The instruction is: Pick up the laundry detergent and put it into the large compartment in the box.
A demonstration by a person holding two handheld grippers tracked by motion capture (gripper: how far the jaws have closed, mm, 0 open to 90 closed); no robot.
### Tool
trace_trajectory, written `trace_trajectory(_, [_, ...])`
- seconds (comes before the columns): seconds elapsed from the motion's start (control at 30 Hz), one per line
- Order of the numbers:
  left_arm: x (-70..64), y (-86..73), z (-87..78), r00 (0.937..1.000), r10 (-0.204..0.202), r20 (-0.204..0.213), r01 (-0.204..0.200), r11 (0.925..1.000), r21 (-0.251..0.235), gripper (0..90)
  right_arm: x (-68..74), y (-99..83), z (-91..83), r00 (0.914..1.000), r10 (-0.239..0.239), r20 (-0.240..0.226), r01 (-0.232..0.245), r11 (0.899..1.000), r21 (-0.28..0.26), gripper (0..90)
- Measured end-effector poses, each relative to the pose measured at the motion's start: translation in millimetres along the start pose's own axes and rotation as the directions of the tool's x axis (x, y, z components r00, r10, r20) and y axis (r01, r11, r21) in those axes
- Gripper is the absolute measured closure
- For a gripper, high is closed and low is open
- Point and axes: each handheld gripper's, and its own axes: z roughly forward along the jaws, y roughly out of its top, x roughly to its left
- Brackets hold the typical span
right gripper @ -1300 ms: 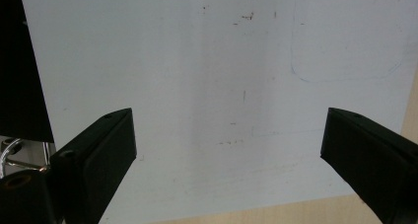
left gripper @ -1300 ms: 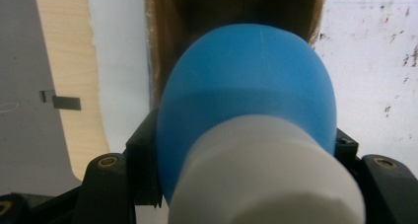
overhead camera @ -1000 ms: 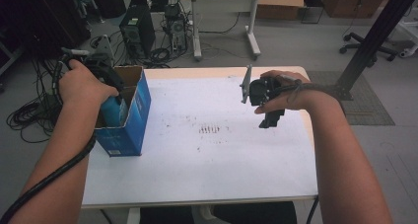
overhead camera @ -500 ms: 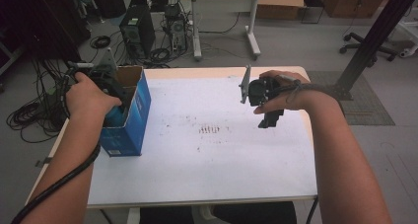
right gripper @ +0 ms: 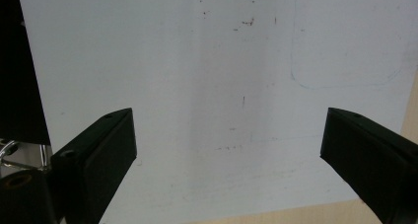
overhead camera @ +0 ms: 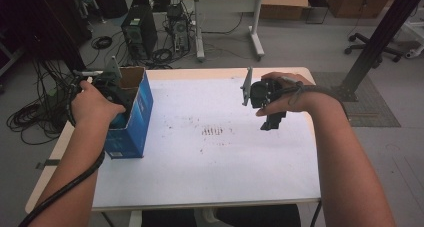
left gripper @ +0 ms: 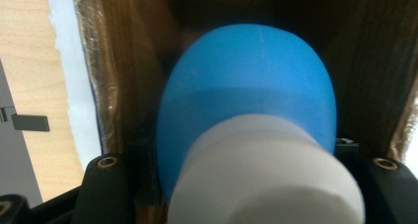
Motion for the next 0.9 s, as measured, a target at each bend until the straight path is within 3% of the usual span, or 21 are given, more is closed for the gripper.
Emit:
trace_trajectory(0.43, [-1.7, -1.2, 3.3, 0.9999, 0.013, -0.005, -0.013, 0.9999, -0.007, 37.3, 1.9, 0.8, 1.4, 1.0000, -0.004, 0.000, 0.004, 1.000, -0.001, 6.7])
trace_trajectory(0.67, [-1.2, -2.8, 4.6, 0.9966, 0.082, -0.003, -0.082, 0.9965, -0.017, 37.1, 2.5, 0.6, 1.9, 1.0000, -0.003, -0.001, 0.003, 1.000, 0.000, 6.8])
trace_trajectory(0.9, [-1.3, -1.9, 9.8, 0.9974, 0.072, 0.008, -0.072, 0.9973, -0.015, 34.5, 3.6, -1.5, 0.6, 1.0000, 0.003, 0.002, -0.003, 1.000, 0.000, 6.7])
